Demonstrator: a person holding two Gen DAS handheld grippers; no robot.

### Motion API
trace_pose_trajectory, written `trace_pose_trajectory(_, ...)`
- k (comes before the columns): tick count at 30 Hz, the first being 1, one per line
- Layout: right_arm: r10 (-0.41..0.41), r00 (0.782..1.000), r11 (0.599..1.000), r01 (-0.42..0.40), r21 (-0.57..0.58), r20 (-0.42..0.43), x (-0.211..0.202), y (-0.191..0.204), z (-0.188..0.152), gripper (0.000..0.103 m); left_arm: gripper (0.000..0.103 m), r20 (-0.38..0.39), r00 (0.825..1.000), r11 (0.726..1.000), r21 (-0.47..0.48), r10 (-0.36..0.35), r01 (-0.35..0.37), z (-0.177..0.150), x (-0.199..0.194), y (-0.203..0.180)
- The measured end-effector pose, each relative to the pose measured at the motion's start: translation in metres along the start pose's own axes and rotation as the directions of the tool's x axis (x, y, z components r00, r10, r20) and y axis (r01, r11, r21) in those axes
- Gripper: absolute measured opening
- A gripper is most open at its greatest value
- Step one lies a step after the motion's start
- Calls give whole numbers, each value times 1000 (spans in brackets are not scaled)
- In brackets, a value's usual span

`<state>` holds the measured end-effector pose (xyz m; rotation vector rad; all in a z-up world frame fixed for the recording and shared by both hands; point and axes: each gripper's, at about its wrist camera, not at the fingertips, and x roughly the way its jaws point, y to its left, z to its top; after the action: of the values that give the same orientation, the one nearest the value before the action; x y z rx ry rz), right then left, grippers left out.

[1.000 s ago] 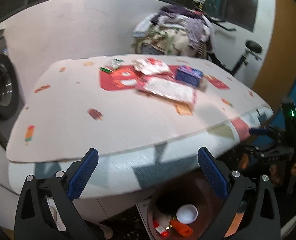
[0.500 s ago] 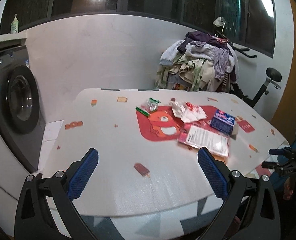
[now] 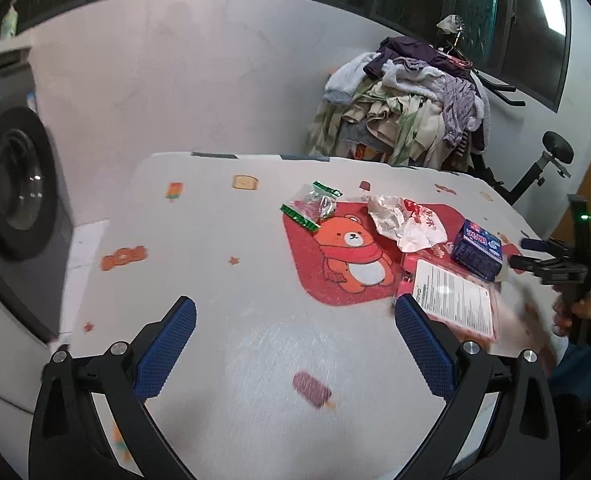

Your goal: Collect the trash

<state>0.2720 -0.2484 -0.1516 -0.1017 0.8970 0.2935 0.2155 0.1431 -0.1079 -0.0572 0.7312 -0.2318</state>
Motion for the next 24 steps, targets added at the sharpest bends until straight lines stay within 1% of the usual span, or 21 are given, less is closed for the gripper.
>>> trace_pose_trajectory(3,2,999,1000,-3,-28,-39,31,-2,13,97,97,-15,1000,1000,23,-18,19,9,20,-4)
trace_pose_trajectory(7,61,994,998,-63,-22,-94,64,-5,21,97,97,-49,997,995,74,-55,59,23,51,-17)
trace_pose_trajectory(8,64,993,997,-67,-30,-102,68,-3,21,97,97,-60,996,994,82,-61,66,26,59,-20)
trace_pose_trajectory(9,70,993,996,-74,-39,-97,69,-1,20,89,97,-75,995,993,90,-67,74,31,70,-23)
trace_pose_trajectory(10,77,994,995,-81,-54,-74,68,1,18,86,97,-84,994,992,92,-73,81,34,78,-26)
trace_pose_trajectory(12,72,996,996,-75,-57,-50,65,3,16,85,97,-100,992,990,111,-78,89,43,97,-32)
trace_pose_trajectory(13,78,997,996,-79,-51,-25,60,2,16,85,97,-106,991,988,128,-76,89,47,105,-35)
trace_pose_trajectory(14,79,997,996,-79,-41,-1,56,-1,15,85,97,-119,991,983,162,-67,86,52,118,-39)
trace_pose_trajectory(17,82,996,996,-83,16,35,50,-12,13,85,97,-158,987,965,257,-4,45,65,154,-47)
trace_pose_trajectory(18,84,996,996,-85,30,44,48,-14,13,85,94,-166,986,956,290,18,31,70,167,-48)
trace_pose_trajectory(19,87,995,995,-89,46,54,47,-17,12,85,89,-172,985,951,307,26,28,75,179,-46)
trace_pose_trajectory(20,87,995,995,-90,50,58,47,-18,12,85,87,-188,982,952,305,27,32,81,192,-43)
trace_pose_trajectory(24,93,994,994,-96,56,59,48,-19,13,85,77,-222,975,964,264,26,34,97,225,-33)
